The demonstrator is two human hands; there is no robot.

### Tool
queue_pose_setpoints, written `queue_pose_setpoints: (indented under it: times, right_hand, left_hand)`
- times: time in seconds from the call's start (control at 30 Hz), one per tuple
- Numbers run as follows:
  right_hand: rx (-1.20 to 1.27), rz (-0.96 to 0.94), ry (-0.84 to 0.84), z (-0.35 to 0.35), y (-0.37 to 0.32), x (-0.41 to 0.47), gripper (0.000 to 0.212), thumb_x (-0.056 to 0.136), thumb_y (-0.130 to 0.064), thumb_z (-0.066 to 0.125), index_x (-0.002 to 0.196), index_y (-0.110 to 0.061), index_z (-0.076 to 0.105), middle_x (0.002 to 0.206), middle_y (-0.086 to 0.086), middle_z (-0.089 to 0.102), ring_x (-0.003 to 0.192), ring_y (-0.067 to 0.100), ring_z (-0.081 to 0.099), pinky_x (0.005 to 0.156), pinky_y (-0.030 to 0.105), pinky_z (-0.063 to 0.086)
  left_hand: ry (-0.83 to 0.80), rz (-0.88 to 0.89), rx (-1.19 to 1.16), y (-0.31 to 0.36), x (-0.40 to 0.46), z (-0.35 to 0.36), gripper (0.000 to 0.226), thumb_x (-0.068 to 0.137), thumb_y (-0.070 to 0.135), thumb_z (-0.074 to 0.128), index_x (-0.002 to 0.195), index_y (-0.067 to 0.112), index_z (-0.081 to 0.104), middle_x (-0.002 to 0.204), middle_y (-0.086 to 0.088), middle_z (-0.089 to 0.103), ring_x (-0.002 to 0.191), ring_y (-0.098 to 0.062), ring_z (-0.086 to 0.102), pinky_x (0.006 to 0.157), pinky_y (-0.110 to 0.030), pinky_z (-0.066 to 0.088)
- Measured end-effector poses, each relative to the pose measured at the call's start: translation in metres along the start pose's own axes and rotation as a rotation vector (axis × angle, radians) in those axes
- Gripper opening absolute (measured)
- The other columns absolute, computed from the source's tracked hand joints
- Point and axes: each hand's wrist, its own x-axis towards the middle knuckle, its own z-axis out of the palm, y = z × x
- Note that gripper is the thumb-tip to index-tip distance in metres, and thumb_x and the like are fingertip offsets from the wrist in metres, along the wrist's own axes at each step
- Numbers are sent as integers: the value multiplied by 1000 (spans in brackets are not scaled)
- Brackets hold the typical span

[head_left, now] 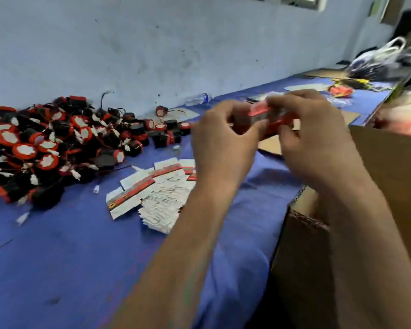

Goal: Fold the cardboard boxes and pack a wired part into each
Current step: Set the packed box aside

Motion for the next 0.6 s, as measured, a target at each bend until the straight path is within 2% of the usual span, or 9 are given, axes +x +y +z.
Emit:
queue_pose_setpoints:
  times: [0.07,0.13,0.2,0.23,0.3,0.4,0.47,0.53,0.6]
  right_hand:
    - [-157,224,-28,-37,38,0,53,85,4,54,133,-14,67,135,16,62,123,33,57,106,33,41]
    - [-217,455,-97,-61,66,-4,48,86,5,56,131,-9,67,135,20,64,123,37,57,106,40,44]
    - [-237,568,-155,-69,81,-8,41,90,3,56,128,-7,68,136,22,62,123,39,56,103,42,44]
    - [-250,577,-170,-69,83,-8,38,93,-1,56,129,-8,67,136,22,61,124,39,56,102,42,44]
    - [-263,523,-161,-62,80,-6,39,96,-12,57,133,-15,65,138,19,61,125,38,55,105,43,44]
    - [-169,386,-79,-31,50,3,38,95,-22,60,132,-27,64,132,11,65,121,33,60,103,43,47]
    - [-46,270,-77,6,19,7,36,93,-23,61,128,-28,68,124,6,70,114,28,63,100,39,50]
    - [38,182,-233,55,-12,8,35,91,-20,62,125,-24,69,119,5,72,112,27,65,98,38,52]
    - [51,122,-457,110,-33,8,33,89,-19,62,121,-18,71,112,6,73,108,29,65,92,38,55]
  left_hand:
    - [-225,43,21,16,-13,57,28,80,23,86,107,20,80,102,0,79,95,-17,74,87,-38,60]
    - [-475,110,166,25,-28,95,31,86,29,81,116,22,77,113,-2,77,105,-22,69,92,-37,56]
    - [-657,189,290,24,-40,115,29,89,28,78,117,21,75,114,-4,75,107,-26,66,90,-37,53]
    - [-697,211,311,21,-44,118,26,89,25,77,114,19,75,112,-7,75,105,-28,66,86,-38,53]
    - [-651,204,301,13,-44,114,20,89,21,75,109,17,76,105,-9,75,100,-30,66,80,-38,52]
    - [-393,104,232,-14,-34,87,14,89,20,71,101,19,78,99,-3,76,94,-23,67,76,-33,48]
    - [-240,22,299,-45,-24,54,11,88,20,68,95,21,76,93,1,76,88,-20,66,73,-32,46]
    - [-126,-134,414,-86,-19,9,12,85,17,67,92,20,76,93,0,75,90,-22,67,75,-35,49]
    - [-7,-297,549,-123,-21,-42,22,80,10,65,98,19,76,102,-3,74,99,-25,65,82,-34,48]
